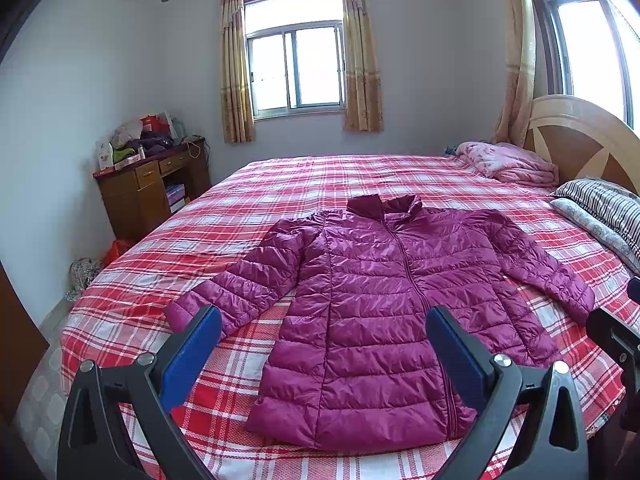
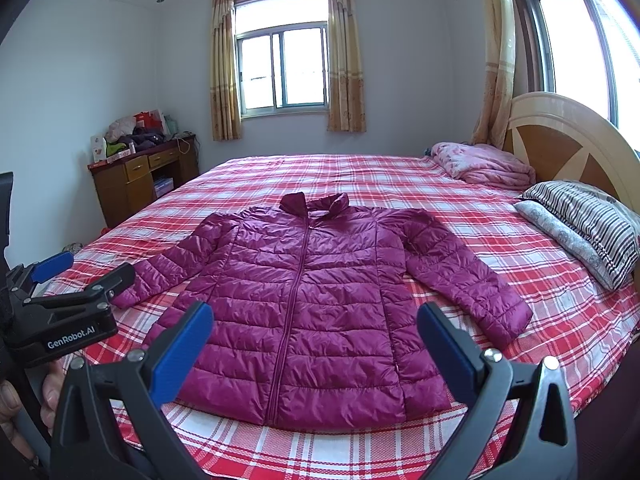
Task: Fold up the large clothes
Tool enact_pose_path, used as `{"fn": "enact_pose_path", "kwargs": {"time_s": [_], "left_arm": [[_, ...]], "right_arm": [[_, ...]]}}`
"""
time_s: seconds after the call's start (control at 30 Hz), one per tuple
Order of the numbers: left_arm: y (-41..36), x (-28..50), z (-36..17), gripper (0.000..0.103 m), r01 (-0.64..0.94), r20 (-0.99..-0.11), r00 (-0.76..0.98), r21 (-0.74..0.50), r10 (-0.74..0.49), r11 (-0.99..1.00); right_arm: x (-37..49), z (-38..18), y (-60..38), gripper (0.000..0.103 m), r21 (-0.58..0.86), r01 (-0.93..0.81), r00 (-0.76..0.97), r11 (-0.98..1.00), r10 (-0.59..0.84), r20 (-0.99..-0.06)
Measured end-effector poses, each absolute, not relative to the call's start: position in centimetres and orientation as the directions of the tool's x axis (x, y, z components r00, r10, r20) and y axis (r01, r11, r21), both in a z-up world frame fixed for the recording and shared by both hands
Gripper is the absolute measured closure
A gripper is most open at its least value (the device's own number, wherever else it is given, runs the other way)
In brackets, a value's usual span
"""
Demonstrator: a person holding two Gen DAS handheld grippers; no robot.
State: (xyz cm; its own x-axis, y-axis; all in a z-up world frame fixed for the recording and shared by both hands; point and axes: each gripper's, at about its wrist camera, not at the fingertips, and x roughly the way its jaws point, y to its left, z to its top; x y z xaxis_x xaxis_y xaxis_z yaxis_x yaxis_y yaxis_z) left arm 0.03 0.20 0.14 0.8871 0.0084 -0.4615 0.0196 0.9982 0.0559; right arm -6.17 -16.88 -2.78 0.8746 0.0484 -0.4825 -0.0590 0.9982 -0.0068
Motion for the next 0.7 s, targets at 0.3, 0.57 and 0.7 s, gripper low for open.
{"fn": "enact_pose_path", "kwargs": {"time_s": [0.3,0.57,0.7], "left_arm": [[0.58,0.19,0.35,0.001,0.009,-0.457,0.889,0.054,0.017,0.999],[1.04,0.44,0.2,0.001,0.0,-0.456,0.89,0.051,0.024,0.999],[1.11,0.5,0.23,0.001,-0.003,-0.453,0.891,0.054,0.027,0.999]], "right_arm": [[-5.99,-3.3,-16.76,0.0,-0.004,-0.062,0.87,0.998,0.052,-0.491],[-5.79,-3.3,-16.87,0.0,0.005,-0.066,0.863,0.998,0.06,-0.502],[-5.74,-3.38,-16.86,0.0,0.007,-0.068,0.862,0.998,0.062,-0.504]]}}
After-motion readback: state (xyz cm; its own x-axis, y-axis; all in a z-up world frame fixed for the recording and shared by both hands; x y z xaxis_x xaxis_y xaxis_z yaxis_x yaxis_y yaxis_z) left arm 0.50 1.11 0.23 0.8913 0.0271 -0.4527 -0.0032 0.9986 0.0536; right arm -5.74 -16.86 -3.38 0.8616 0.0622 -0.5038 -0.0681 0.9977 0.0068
